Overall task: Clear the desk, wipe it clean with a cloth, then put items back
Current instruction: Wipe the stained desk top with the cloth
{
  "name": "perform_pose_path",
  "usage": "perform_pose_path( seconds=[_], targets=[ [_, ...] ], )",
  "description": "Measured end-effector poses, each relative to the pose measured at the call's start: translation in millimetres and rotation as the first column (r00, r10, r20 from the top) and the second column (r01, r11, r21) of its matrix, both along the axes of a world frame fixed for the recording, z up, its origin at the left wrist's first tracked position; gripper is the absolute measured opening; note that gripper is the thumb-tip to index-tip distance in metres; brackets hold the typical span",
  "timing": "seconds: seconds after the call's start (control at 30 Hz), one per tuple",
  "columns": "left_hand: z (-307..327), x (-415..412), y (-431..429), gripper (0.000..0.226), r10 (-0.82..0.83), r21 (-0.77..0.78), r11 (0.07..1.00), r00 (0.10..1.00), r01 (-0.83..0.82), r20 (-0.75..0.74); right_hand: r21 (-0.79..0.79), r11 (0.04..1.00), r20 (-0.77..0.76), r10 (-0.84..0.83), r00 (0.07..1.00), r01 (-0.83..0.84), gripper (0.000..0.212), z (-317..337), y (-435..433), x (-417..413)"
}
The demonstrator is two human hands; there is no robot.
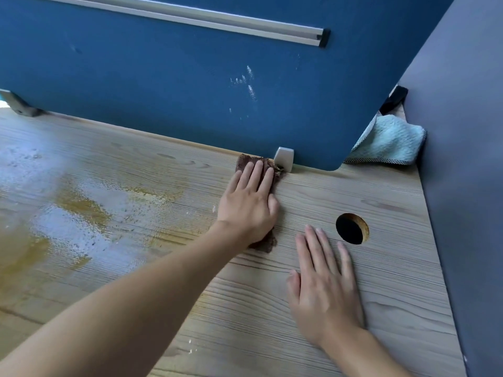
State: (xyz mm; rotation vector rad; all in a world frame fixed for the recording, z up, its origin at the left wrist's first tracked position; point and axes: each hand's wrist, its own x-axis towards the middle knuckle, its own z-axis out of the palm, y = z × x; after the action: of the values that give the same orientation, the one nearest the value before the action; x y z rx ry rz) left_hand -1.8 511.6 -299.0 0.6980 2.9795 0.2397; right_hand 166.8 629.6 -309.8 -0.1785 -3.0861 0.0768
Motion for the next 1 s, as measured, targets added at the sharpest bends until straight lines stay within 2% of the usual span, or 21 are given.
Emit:
perform_pose_path(
  seconds=[0.07, 0.13, 0.17, 0.2, 0.3, 0.37, 0.47, 0.53, 0.6, 0.67, 0.77, 0.83, 0.9, 1.0],
  targets=[
    [2, 21, -7, 0.067, -0.154, 0.005, 0.988, 0.988, 0.154, -0.005, -0.002, 1.000, 0.013, 0.002, 1.000, -0.002, 0.065, 0, 0, 0],
    [2, 46, -26, 0.065, -0.341, 0.021, 0.940, 0.940, 0.341, -0.009, -0.009, 1.000, 0.014, 0.003, 1.000, -0.003, 0.066, 1, 1, 0],
    [1, 46, -33, 0.065, -0.371, 0.015, 0.929, 0.929, 0.371, 0.004, -0.009, 1.000, 0.013, 0.002, 1.000, -0.001, 0.067, 2, 0, 0],
    [0, 38, -36, 0.065, -0.349, 0.007, 0.937, 0.937, 0.349, 0.004, -0.010, 1.000, 0.013, -0.003, 1.000, 0.003, 0.067, 2, -1, 0],
    [-2, -3, -29, 0.067, -0.070, -0.016, 0.997, 0.998, 0.070, -0.005, -0.013, 1.000, 0.014, -0.002, 1.000, 0.003, 0.066, 3, 0, 1],
    [-3, -8, -22, 0.068, 0.006, -0.019, 1.000, 1.000, -0.006, -0.003, -0.014, 1.000, 0.013, -0.009, 1.000, 0.009, 0.066, 2, 1, 0],
    [-1, 37, -33, 0.068, -0.171, -0.027, 0.985, 0.985, 0.170, -0.028, -0.021, 1.000, 0.026, -0.012, 1.000, 0.012, 0.067, 3, -1, -1],
    [1, 76, -51, 0.065, -0.348, -0.008, 0.938, 0.937, 0.348, -0.018, -0.021, 1.000, 0.024, -0.011, 1.000, 0.012, 0.068, 3, -1, -1],
    [0, 79, -66, 0.064, -0.444, -0.006, 0.896, 0.896, 0.444, 0.017, -0.019, 1.000, 0.027, -0.006, 1.000, 0.007, 0.068, 4, -2, 0],
    [-1, 50, -63, 0.064, -0.383, -0.016, 0.923, 0.924, 0.383, 0.004, -0.022, 1.000, 0.016, -0.013, 1.000, 0.013, 0.067, 3, -1, -1],
    [1, 9, -48, 0.066, -0.039, -0.035, 0.999, 0.999, 0.039, -0.001, -0.023, 1.000, 0.026, -0.005, 1.000, 0.006, 0.067, 3, -1, 0],
    [-2, 18, -41, 0.068, 0.011, -0.044, 0.999, 1.000, -0.011, 0.010, -0.018, 1.000, 0.022, -0.011, 1.000, 0.011, 0.067, 2, -1, 0],
    [0, 55, -48, 0.068, -0.138, -0.051, 0.989, 0.990, 0.137, -0.012, -0.019, 1.000, 0.027, -0.005, 1.000, 0.006, 0.067, 3, -1, -2],
    [0, 110, -71, 0.065, -0.410, -0.020, 0.912, 0.912, 0.409, -0.014, -0.028, 1.000, 0.020, -0.005, 1.000, 0.006, 0.068, 3, 0, -1]
  ],
)
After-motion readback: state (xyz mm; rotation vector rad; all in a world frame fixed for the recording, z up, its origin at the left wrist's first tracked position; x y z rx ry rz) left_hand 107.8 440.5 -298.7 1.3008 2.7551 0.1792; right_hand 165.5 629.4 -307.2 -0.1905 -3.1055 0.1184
